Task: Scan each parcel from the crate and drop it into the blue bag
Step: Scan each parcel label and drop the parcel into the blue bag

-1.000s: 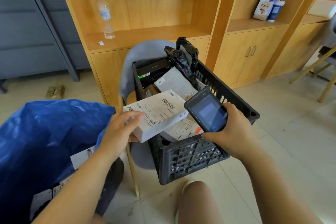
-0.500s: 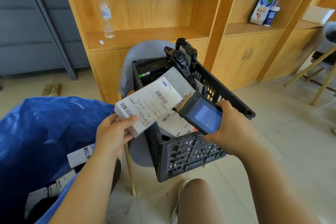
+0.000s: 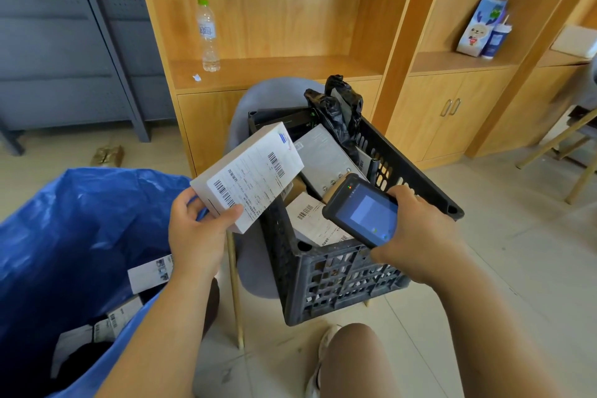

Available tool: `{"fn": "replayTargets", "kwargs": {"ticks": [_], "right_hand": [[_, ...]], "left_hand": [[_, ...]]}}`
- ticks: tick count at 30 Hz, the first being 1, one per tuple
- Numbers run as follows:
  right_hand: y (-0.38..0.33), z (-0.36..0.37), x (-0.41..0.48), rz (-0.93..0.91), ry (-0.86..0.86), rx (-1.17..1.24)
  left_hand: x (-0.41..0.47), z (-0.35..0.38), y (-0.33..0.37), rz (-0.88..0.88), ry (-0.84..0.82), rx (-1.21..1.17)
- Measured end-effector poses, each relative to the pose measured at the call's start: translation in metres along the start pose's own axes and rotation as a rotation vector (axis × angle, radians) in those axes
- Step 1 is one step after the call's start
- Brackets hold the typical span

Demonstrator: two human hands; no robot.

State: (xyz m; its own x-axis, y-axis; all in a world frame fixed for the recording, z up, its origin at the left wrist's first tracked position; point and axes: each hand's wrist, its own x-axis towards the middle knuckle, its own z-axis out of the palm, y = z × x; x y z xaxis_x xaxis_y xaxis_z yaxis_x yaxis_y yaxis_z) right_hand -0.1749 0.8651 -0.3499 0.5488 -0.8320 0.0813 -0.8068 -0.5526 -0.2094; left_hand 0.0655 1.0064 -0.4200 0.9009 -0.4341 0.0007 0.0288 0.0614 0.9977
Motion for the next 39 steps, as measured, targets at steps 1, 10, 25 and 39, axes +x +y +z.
{"fn": "replayTargets", "kwargs": {"ticks": [1,10,25,39], "right_hand": [[-0.002,0.0,0.0,0.002,0.006,0.007],[-0.053,0.018,0.005,-0.142,0.012,0.103],[-0.099,0.037,0.019,-0.226,-0.097,0.133],[0.012,0.008,0.038,0.082,0.062,0.135]], "left_hand": [[-0.001,-0.002,0.0,-0.008,0.008,-0.013],[0.011,-0.087,-0.012,-0.22,0.267,-0.078],[0.031,-0.146,-0.042,-0.271,0.12,0.346],[0.026,0.049,0.012,-0.021,-0.269,0.251]]}}
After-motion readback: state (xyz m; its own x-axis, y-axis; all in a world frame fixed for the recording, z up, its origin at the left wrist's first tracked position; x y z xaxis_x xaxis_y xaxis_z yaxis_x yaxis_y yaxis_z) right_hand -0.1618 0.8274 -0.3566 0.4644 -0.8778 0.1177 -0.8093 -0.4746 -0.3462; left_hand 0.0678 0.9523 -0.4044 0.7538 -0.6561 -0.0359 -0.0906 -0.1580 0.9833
